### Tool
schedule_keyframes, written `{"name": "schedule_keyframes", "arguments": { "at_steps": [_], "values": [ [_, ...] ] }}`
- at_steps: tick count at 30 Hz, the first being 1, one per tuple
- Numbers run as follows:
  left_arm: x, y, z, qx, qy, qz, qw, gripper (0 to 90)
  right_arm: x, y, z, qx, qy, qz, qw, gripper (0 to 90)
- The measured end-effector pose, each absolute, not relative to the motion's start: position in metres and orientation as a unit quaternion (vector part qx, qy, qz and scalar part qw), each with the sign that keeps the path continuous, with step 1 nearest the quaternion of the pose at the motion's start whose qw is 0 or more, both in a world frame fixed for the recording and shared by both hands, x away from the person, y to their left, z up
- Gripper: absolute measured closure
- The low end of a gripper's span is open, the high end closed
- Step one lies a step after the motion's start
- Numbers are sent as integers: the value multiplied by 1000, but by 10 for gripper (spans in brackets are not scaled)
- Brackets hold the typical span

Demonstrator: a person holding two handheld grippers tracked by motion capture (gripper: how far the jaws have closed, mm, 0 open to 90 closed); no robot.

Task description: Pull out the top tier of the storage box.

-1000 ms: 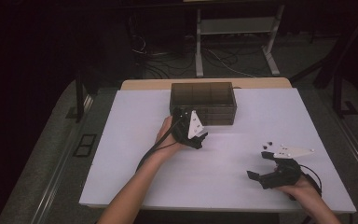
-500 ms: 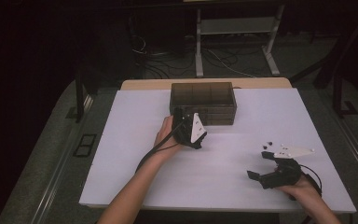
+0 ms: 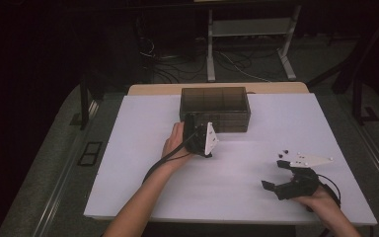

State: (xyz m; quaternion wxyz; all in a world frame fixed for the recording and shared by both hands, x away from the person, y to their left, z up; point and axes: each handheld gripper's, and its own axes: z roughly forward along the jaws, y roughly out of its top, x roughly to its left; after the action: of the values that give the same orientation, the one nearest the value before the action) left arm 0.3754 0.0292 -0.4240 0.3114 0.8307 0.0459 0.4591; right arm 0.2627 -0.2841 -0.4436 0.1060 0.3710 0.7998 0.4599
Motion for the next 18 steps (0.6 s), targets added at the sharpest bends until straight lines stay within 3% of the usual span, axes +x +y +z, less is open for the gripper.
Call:
{"name": "schedule_keyframes", "arguments": {
  "at_steps": [18],
  "values": [
    [372,21,-427,812,-10,527,250,0,263,-283,-444,372,800,459,105,5]
  ]
}}
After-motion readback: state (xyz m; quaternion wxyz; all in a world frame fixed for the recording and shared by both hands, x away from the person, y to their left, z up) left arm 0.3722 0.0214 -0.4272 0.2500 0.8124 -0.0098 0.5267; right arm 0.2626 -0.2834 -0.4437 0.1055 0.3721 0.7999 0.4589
